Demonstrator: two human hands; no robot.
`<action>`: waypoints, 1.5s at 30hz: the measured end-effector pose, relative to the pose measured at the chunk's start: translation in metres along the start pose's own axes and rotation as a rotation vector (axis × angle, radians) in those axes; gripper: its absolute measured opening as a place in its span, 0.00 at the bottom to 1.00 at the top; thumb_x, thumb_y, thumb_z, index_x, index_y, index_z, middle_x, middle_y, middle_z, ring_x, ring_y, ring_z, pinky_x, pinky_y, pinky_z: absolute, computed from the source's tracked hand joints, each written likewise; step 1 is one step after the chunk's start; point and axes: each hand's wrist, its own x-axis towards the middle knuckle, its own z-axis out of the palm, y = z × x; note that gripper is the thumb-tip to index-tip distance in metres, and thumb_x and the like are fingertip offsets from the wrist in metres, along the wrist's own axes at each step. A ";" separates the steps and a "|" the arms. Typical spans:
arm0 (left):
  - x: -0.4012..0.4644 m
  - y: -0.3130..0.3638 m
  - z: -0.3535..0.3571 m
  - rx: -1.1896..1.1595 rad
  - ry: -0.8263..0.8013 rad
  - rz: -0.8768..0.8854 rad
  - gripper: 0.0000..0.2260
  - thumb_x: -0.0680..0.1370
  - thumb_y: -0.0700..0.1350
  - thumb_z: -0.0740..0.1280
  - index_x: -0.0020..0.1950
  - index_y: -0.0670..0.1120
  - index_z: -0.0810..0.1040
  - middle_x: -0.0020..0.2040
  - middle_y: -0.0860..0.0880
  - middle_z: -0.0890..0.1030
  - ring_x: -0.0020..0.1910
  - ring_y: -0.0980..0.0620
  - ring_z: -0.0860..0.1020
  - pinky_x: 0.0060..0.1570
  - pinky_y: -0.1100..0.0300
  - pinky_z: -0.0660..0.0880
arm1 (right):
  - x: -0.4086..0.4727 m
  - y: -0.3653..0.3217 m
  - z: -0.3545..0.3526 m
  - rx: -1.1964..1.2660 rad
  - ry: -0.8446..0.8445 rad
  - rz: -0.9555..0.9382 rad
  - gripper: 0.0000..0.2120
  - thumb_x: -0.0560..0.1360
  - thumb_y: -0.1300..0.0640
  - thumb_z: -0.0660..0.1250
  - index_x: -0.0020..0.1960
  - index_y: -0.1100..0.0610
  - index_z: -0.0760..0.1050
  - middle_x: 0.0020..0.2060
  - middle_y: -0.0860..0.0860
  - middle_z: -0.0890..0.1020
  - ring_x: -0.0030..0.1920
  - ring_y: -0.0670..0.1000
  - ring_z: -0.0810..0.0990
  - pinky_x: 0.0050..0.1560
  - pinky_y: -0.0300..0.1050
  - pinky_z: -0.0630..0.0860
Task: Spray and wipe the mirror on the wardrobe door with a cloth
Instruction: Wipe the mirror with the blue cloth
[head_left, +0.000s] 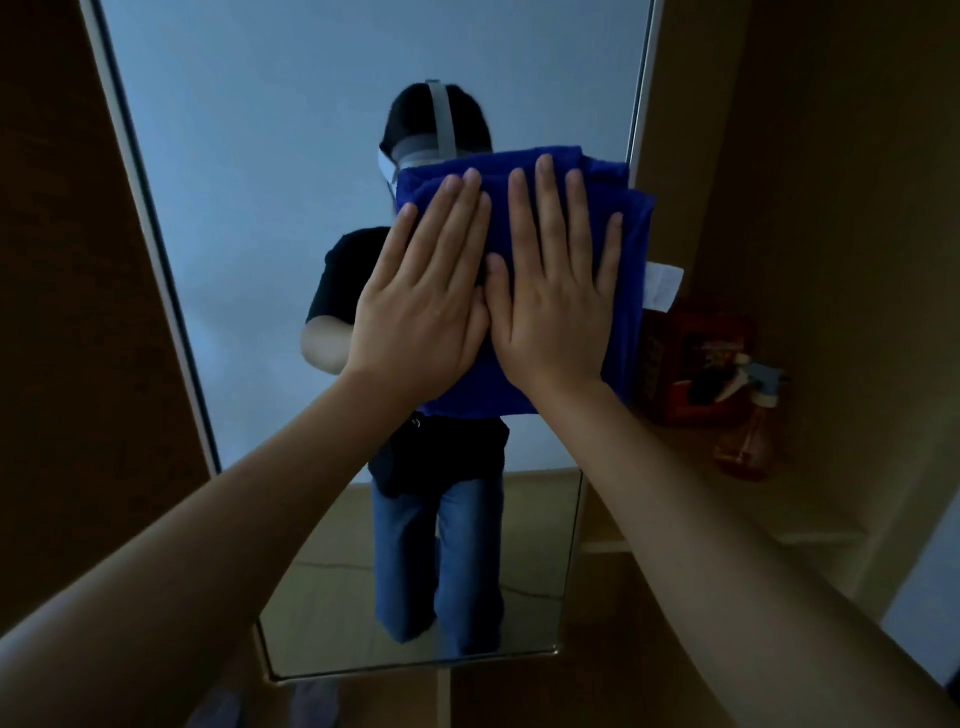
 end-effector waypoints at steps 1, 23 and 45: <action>-0.006 0.003 0.001 -0.003 0.002 0.005 0.24 0.83 0.46 0.50 0.78 0.37 0.54 0.78 0.39 0.58 0.78 0.44 0.55 0.77 0.49 0.50 | -0.007 0.000 0.001 -0.002 0.002 0.000 0.25 0.83 0.48 0.49 0.78 0.55 0.56 0.77 0.53 0.60 0.77 0.54 0.55 0.76 0.60 0.50; -0.159 0.043 0.031 -0.071 0.088 0.042 0.25 0.83 0.47 0.50 0.78 0.37 0.56 0.78 0.41 0.58 0.78 0.45 0.55 0.77 0.50 0.50 | -0.167 -0.018 0.040 -0.041 0.067 -0.019 0.26 0.83 0.47 0.44 0.79 0.54 0.52 0.78 0.52 0.55 0.78 0.52 0.50 0.77 0.59 0.48; -0.264 0.077 0.043 -0.076 -0.006 0.088 0.24 0.84 0.48 0.49 0.78 0.37 0.55 0.78 0.41 0.57 0.78 0.46 0.54 0.77 0.49 0.53 | -0.281 -0.029 0.054 0.002 -0.032 0.003 0.25 0.83 0.47 0.42 0.79 0.53 0.50 0.78 0.51 0.54 0.78 0.52 0.48 0.76 0.59 0.48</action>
